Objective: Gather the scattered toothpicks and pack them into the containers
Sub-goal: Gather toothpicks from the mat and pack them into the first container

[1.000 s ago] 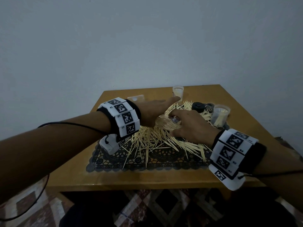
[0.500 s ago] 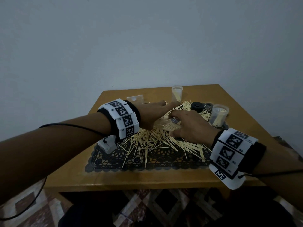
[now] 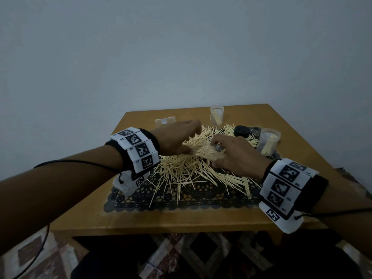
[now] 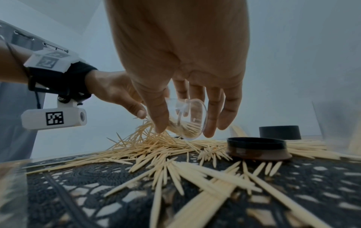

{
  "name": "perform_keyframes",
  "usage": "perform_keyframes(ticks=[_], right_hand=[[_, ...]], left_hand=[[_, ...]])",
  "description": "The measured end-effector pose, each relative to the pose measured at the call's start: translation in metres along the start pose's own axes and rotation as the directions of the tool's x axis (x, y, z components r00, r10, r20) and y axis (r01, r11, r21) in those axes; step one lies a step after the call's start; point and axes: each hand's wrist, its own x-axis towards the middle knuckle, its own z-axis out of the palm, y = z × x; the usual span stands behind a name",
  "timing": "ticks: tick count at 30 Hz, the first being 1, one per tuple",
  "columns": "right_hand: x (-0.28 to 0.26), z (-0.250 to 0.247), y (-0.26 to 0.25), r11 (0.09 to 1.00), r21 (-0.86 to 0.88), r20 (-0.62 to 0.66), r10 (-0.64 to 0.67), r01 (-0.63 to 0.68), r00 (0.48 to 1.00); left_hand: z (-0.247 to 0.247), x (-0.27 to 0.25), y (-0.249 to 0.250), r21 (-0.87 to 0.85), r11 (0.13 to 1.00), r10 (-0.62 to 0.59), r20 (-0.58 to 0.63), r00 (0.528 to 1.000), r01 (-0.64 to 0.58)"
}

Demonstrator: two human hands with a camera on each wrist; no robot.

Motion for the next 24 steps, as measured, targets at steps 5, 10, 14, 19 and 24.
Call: perform_keyframes(ticks=[5, 10, 14, 19, 24], right_hand=[[0.002, 0.001, 0.002, 1.0, 0.005, -0.008, 0.008, -0.007, 1.0], [0.005, -0.002, 0.002, 1.0, 0.003, -0.041, 0.014, -0.014, 0.999], [0.007, -0.004, 0.002, 1.0, 0.009, -0.099, 0.019, -0.019, 0.995], [0.006, -0.004, -0.002, 1.0, 0.011, -0.13, 0.007, -0.006, 0.991], [0.006, -0.005, 0.0, 1.0, 0.006, -0.13, 0.005, -0.004, 0.992]], left_hand=[[0.016, -0.014, -0.009, 0.057, 0.998, 0.041, -0.103, 0.994, -0.035], [0.025, -0.022, -0.01, 0.116, 0.992, 0.067, -0.198, 0.978, -0.044], [0.025, -0.025, -0.002, 0.145, 0.989, 0.04, -0.177, 0.983, -0.014], [0.026, -0.019, 0.011, 0.117, 0.993, 0.006, -0.051, 0.999, 0.0], [0.022, -0.02, 0.024, -0.333, 0.936, -0.117, 0.022, 0.993, 0.118]])
